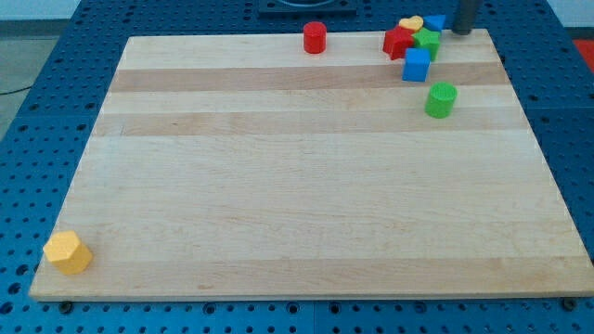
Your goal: Push the blue triangle slightly up
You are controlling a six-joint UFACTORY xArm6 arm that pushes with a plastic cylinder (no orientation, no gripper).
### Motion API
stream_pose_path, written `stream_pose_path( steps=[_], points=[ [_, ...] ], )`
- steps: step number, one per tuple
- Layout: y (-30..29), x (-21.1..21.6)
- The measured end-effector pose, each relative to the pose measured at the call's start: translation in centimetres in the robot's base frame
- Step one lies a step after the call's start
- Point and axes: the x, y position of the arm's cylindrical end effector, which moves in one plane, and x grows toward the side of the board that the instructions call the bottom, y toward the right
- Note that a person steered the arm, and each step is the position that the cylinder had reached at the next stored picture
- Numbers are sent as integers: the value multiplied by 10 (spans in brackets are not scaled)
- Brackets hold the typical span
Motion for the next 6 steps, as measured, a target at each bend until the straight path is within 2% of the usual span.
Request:
stream_pose_path(
  steps=[3,6],
  points=[
    [-8,29],
    [-9,1]
  ],
)
